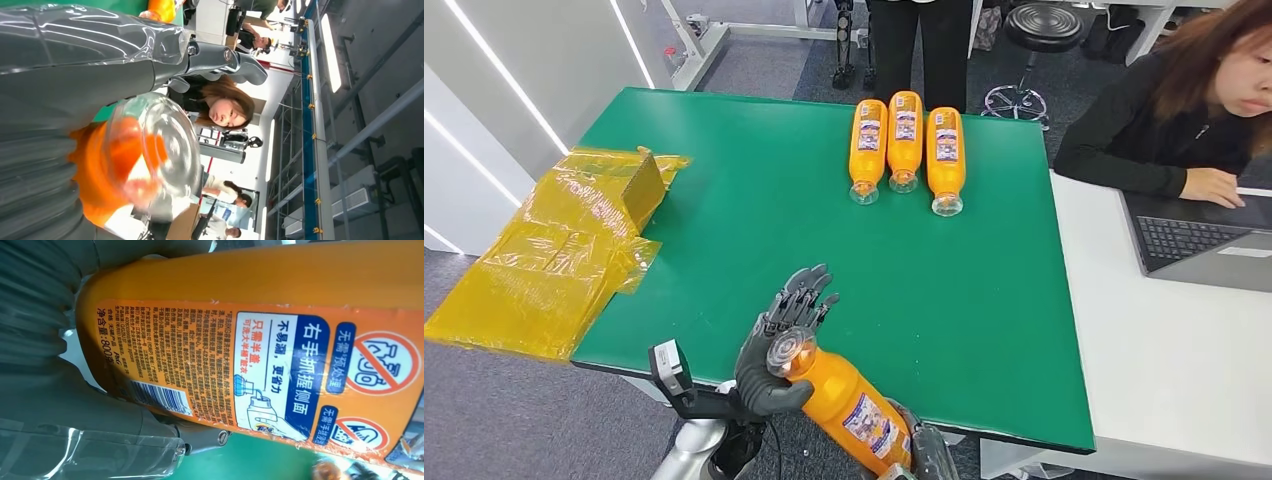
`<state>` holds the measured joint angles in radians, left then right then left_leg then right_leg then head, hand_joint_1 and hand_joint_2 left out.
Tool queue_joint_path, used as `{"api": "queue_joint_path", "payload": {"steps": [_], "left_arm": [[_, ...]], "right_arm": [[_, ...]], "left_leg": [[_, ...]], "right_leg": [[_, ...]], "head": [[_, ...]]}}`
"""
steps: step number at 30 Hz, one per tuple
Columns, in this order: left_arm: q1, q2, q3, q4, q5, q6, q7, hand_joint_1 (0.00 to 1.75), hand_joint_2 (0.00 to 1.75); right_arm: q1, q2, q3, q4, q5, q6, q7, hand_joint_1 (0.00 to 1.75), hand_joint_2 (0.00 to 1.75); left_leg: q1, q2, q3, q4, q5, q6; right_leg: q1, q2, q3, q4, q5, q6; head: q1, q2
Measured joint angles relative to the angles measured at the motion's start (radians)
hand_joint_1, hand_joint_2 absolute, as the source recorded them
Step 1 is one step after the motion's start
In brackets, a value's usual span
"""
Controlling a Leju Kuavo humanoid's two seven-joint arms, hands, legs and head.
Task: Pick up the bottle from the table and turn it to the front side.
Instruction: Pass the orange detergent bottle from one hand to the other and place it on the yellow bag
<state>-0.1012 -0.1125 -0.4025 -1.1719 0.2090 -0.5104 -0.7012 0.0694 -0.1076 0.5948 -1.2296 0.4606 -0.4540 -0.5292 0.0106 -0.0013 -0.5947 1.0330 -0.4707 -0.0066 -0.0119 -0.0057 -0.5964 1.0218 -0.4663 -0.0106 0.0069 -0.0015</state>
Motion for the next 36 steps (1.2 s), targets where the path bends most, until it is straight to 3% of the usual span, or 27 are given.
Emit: {"api": "queue_joint_path", "payload": {"steps": [10,14,15,31,32,35,36], "left_arm": [[0.000,-0.006,-0.004,0.006,0.006,-0.001,0.000,0.00,1.75],[-0.003,-0.011,-0.010,0.011,0.002,0.002,-0.001,1.68,1.75],[-0.004,-0.011,-0.012,0.011,0.000,0.002,-0.001,1.75,1.75],[0.002,-0.013,-0.024,0.006,-0.017,0.012,-0.005,1.75,1.75],[0.002,-0.014,-0.025,0.005,-0.017,0.014,-0.005,1.75,1.75],[0.001,-0.017,-0.027,0.005,-0.018,0.021,-0.005,1.75,1.75],[0.001,-0.018,-0.029,0.005,-0.019,0.024,-0.005,1.75,1.75]], "right_arm": [[-0.027,-0.003,0.028,-0.043,0.055,-0.009,0.034,1.75,1.75],[-0.029,-0.004,0.027,-0.071,0.079,0.003,0.060,1.75,1.75],[-0.029,-0.004,0.026,-0.073,0.081,0.006,0.063,1.75,1.75],[-0.012,-0.004,0.007,-0.099,0.076,0.034,0.069,1.75,1.75],[-0.011,-0.004,0.006,-0.100,0.078,0.034,0.069,1.53,1.75],[-0.008,-0.004,0.003,-0.102,0.082,0.032,0.071,0.22,1.75],[-0.008,-0.004,0.002,-0.103,0.084,0.030,0.071,0.00,1.75]], "left_leg": [[0.000,0.000,0.000,0.000,0.000,0.000],[0.000,0.000,0.000,0.000,0.000,0.000],[0.000,0.000,0.000,0.000,0.000,0.000],[0.000,0.000,0.000,0.000,0.000,0.000],[0.000,0.000,0.000,0.000,0.000,0.000],[0.000,0.000,0.000,0.000,0.000,0.000],[0.000,0.000,0.000,0.000,0.000,0.000]], "right_leg": [[0.000,0.000,0.000,0.000,0.000,0.000],[0.000,0.000,0.000,0.000,0.000,0.000],[0.000,0.000,0.000,0.000,0.000,0.000],[0.000,0.000,0.000,0.000,0.000,0.000],[0.000,0.000,0.000,0.000,0.000,0.000],[0.000,0.000,0.000,0.000,0.000,0.000],[0.000,0.000,0.000,0.000,0.000,0.000]], "head": [[0.000,0.000],[0.000,0.000],[0.000,0.000],[0.000,0.000],[0.000,0.000],[0.000,0.000],[0.000,0.000]]}}
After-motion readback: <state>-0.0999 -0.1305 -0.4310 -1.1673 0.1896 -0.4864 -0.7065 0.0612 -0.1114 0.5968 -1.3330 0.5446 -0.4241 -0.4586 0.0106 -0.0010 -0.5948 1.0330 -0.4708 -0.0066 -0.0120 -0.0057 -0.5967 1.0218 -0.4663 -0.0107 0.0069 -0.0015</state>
